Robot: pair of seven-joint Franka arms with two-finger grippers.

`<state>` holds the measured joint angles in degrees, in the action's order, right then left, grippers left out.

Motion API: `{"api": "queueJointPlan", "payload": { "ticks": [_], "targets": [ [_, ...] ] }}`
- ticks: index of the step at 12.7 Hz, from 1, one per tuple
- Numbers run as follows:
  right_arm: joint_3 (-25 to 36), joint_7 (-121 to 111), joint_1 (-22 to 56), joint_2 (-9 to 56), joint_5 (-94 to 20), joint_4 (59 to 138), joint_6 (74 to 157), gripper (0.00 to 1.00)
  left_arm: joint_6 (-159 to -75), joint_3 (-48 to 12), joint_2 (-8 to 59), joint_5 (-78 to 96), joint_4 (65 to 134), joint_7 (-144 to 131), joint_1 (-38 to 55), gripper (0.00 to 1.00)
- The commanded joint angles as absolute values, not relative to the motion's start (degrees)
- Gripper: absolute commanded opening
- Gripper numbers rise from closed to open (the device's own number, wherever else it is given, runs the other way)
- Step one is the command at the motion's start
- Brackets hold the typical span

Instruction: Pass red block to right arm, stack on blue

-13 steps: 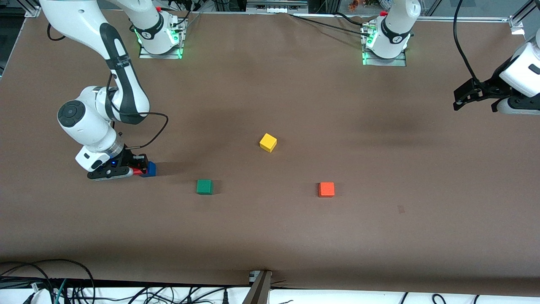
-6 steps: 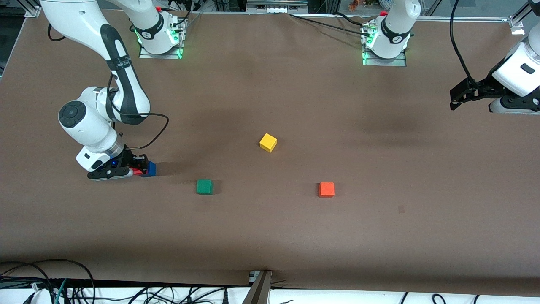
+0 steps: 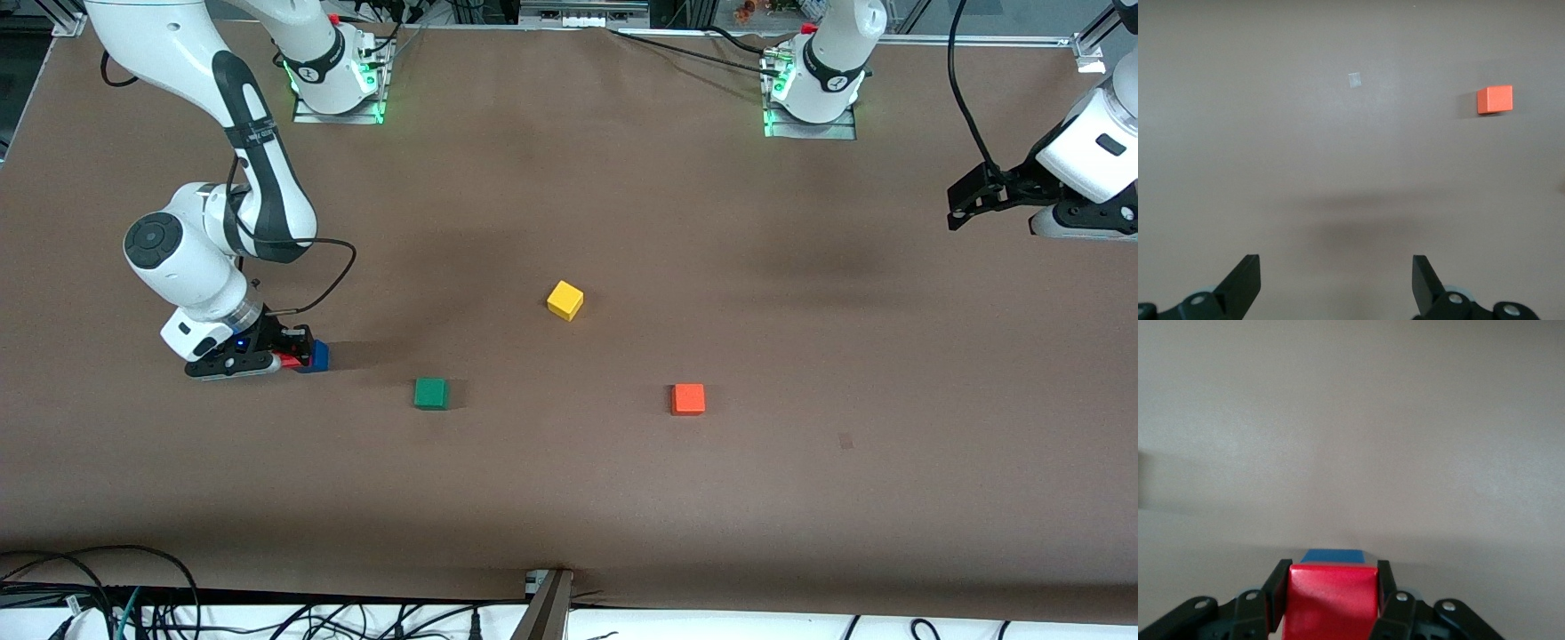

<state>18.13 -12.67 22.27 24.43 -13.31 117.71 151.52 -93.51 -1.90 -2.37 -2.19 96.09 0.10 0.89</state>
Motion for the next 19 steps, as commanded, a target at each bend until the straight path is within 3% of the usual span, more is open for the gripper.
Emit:
{"api": "queueJointPlan", "payload": {
  "ticks": [1, 8, 15, 19],
  "targets": [
    [17.8, -11.9, 22.6, 23.8, -13.8, 118.7, 152.6, 0.00, -92.2, -2.0, -2.3, -2.8, 95.0, -0.8, 1.2, 1.00],
    [17.8, -11.9, 22.6, 23.9, -14.0, 118.7, 153.0, 0.00, -91.7, -2.0, -2.3, -2.8, 95.0, -0.8, 1.2, 1.00],
    [17.8, -12.2, 22.4, 23.9, -14.0, 118.7, 153.0, 0.65, -91.3, -2.0, -2.3, -3.0, 94.3, -0.5, 1.2, 1.00],
    [17.8, -12.6, 22.1, 23.9, -14.0, 118.7, 152.9, 0.97, -91.0, -2.9, -2.3, -3.1, 94.1, -0.7, 1.2, 1.00]
  ]
}}
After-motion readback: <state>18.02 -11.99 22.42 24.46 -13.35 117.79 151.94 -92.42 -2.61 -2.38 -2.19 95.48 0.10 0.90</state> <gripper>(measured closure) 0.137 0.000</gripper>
